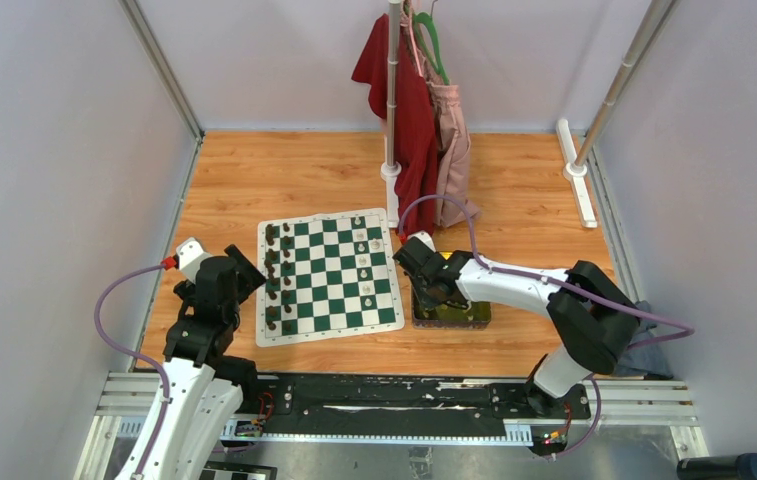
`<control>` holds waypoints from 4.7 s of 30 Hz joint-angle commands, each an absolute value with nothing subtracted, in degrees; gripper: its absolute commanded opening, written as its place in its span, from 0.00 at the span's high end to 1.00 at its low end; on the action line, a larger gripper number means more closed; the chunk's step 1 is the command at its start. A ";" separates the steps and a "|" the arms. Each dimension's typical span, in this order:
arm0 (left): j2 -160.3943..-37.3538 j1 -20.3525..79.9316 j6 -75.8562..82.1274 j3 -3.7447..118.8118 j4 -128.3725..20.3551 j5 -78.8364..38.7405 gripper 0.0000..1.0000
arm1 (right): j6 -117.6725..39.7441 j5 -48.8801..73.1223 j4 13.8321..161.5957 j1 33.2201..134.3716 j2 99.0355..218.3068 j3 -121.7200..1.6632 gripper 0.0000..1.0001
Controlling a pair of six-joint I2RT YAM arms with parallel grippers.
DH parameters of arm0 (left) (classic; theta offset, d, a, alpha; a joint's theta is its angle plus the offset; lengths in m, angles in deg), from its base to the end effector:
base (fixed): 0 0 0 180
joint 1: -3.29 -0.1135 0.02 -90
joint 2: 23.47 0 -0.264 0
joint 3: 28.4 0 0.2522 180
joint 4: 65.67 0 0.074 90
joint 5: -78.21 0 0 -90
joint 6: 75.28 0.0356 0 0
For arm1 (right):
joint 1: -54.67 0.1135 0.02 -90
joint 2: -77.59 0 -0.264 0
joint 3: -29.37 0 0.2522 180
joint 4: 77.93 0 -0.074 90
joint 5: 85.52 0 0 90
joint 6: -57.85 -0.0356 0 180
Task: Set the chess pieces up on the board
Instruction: Pick up the chess piece from the storage box, then place the chess piece on the chessboard.
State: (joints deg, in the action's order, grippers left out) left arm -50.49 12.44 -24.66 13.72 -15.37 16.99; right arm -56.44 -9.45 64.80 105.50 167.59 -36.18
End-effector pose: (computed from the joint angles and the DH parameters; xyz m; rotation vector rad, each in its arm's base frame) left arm 0.1155 -0.0013 0.2385 -0.8104 1.9381 0.0435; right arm 0.1968 0.2280 0.1775 -0.5193 2.5509 0.1476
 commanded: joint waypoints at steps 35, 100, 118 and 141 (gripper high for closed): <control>-49.06 12.69 -24.86 13.53 -14.90 18.18 0.00 | -52.69 -13.09 56.00 105.57 163.56 -45.66 1.00; -49.25 12.69 -23.87 12.80 -16.55 18.01 0.00 | -52.36 -7.70 65.27 122.65 181.89 -54.69 1.00; -49.21 12.69 -23.34 12.77 -17.01 17.35 0.00 | -52.78 -7.12 67.69 122.65 183.38 -54.45 1.00; -50.55 12.69 -22.55 13.14 -17.25 17.04 0.00 | -52.32 -7.14 70.34 122.62 183.74 -53.34 1.00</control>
State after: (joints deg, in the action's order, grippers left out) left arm -50.25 12.44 -23.17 13.51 -15.92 16.81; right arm -53.08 -7.27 70.05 121.85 182.67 -53.41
